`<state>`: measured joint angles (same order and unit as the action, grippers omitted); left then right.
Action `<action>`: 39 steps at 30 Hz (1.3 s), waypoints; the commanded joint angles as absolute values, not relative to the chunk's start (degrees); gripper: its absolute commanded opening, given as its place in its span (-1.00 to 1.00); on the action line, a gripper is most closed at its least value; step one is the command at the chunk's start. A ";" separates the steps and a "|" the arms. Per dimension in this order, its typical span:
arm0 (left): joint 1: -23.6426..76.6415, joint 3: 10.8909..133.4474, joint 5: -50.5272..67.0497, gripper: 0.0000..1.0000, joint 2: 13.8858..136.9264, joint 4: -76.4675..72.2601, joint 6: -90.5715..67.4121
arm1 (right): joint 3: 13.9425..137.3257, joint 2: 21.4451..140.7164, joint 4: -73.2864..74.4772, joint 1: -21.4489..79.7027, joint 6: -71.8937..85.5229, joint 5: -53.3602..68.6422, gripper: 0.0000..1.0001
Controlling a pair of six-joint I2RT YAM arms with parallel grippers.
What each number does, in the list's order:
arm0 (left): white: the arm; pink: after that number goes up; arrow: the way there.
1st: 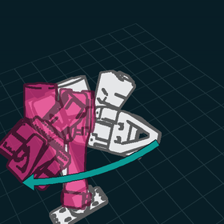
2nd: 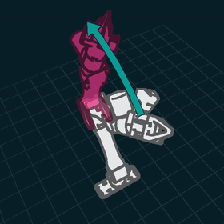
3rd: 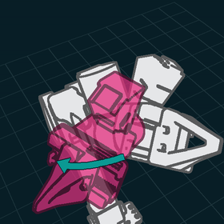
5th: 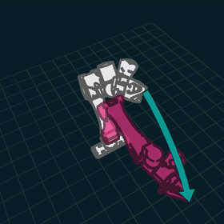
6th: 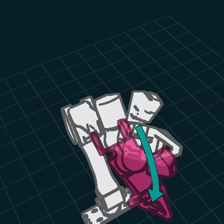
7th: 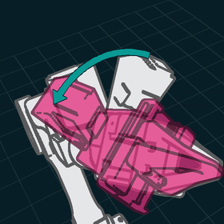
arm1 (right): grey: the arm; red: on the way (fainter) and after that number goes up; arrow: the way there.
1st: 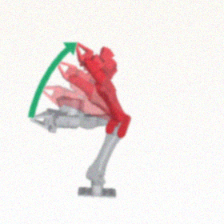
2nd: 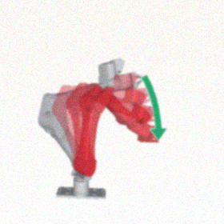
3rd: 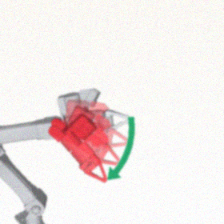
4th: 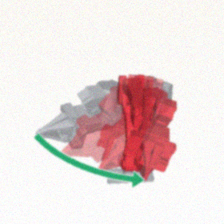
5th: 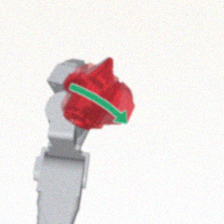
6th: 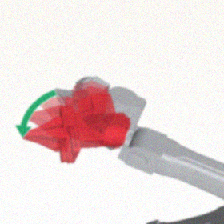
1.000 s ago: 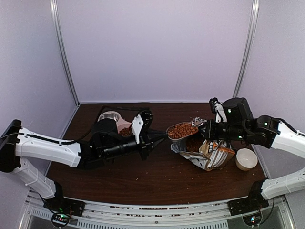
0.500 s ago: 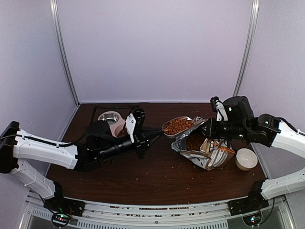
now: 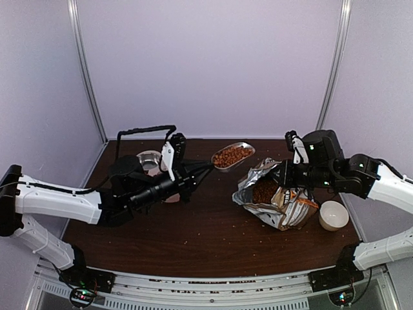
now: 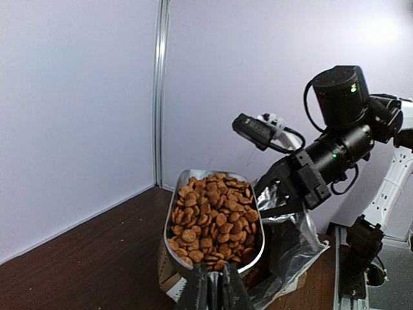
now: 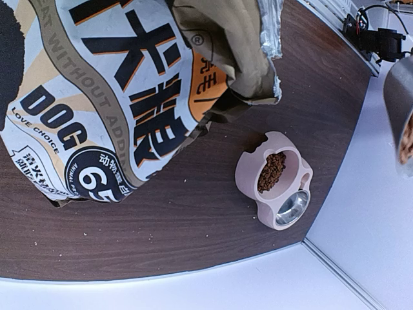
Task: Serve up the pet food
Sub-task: Place the pet food in the pet food bowl.
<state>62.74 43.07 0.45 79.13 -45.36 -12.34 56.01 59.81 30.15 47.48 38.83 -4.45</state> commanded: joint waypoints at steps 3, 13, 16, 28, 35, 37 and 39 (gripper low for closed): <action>55.68 43.55 -1.55 -1.00 73.27 -37.69 -11.67 | 57.91 59.13 28.92 46.61 39.51 -5.28 -1.00; 40.21 33.40 -1.77 -1.00 61.84 -29.44 -7.84 | 57.74 59.88 27.74 46.15 39.22 -4.29 -1.00; 34.80 31.55 0.01 -1.00 60.51 -28.08 -7.97 | 57.74 60.47 27.19 45.99 39.21 -3.63 -1.00; 19.35 33.45 6.20 -1.00 65.27 -23.48 -6.07 | 58.55 62.67 24.73 45.50 38.59 -0.90 -1.00; 15.14 36.54 8.61 -1.00 69.96 -21.37 -4.97 | 59.12 63.37 24.28 45.35 38.10 0.00 -1.00; 14.61 37.94 8.87 -1.00 71.73 -20.07 -4.80 | 59.08 63.28 24.32 45.27 38.05 0.01 -1.00; 14.42 39.40 8.86 -1.00 73.35 -18.93 -4.48 | 59.15 63.19 24.48 45.19 37.80 0.06 -1.00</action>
<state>15.29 35.14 6.90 71.09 -18.17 -5.87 57.01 63.02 28.10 46.06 38.65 0.03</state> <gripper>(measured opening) 0.044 0.004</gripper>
